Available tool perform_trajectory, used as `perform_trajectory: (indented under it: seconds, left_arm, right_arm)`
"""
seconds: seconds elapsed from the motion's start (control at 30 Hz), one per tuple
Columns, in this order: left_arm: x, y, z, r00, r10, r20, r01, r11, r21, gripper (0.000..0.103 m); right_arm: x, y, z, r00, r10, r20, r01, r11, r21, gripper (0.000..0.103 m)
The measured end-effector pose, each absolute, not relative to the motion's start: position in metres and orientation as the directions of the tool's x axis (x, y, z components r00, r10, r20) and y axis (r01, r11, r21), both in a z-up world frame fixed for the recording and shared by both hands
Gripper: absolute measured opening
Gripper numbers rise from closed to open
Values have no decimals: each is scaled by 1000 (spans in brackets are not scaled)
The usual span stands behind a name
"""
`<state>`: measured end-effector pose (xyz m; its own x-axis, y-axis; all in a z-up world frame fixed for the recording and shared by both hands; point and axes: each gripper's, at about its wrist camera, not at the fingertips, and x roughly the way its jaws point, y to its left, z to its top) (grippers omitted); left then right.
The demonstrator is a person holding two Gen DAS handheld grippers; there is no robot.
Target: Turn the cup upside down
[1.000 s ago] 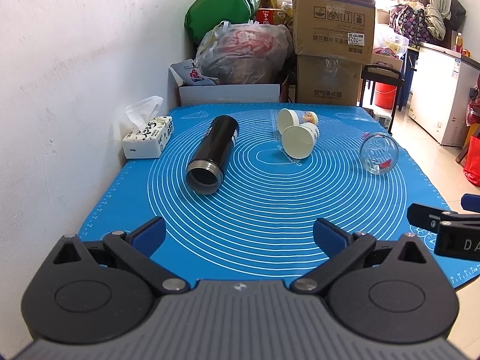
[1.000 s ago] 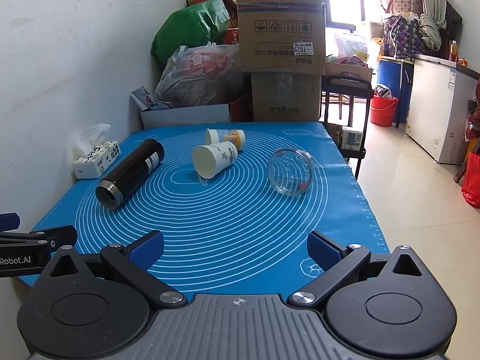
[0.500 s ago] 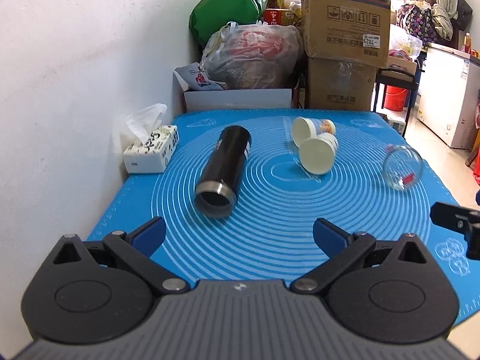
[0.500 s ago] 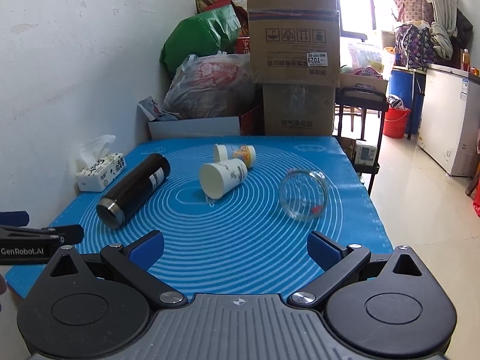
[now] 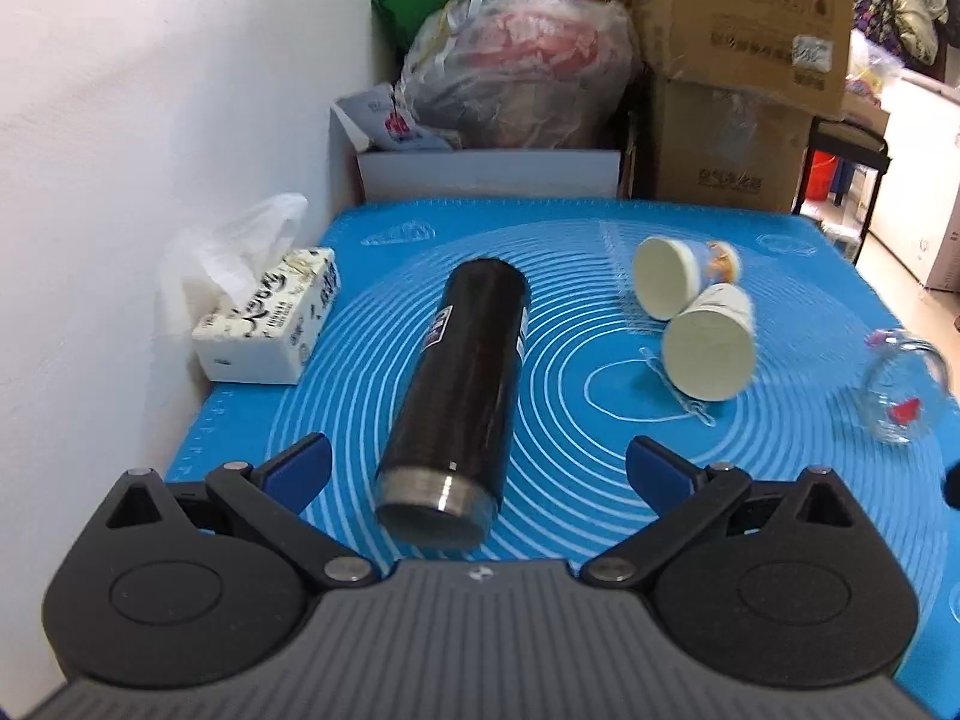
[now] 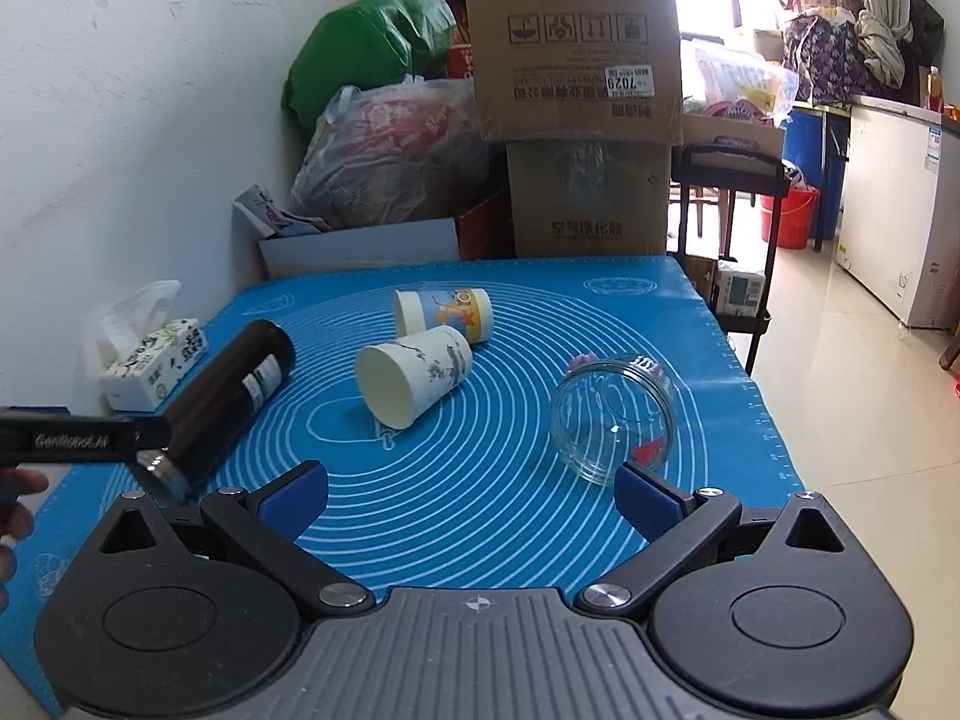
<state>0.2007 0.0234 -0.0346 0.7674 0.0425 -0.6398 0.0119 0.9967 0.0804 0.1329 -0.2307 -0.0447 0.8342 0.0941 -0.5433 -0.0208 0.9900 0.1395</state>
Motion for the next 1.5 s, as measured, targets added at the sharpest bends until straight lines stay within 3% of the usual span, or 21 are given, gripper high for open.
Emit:
perform_trajectory:
  seconds: [0.23,0.43,0.5,0.73,1.0,1.5]
  left_arm:
    - [255,36,-70,699,104,-708,-91,994,57,103]
    - [277,36,-88,647,111,-754,-86,994,73,101]
    - [283,34,-93,627,103,-772,-80,995,68,86]
    - [292,40,-99,602,94,-793,-82,995,56,76]
    - [284,24,-100,637,119,-761,-36,992,124,71]
    - [243,8,-76,742,100,-663,-23,992,124,67]
  right_arm:
    - [158,-229,-60,815,103,-570,-26,990,141,103]
    - [169,-230,-70,798,105,-594,-24,990,143,103]
    - [170,-231,-72,791,106,-602,-25,990,141,103]
    - [171,-231,-73,787,105,-608,-29,991,133,103]
    - [168,-229,-74,781,103,-616,-34,992,123,103]
    - [162,-231,-77,777,83,-624,-16,993,113,103]
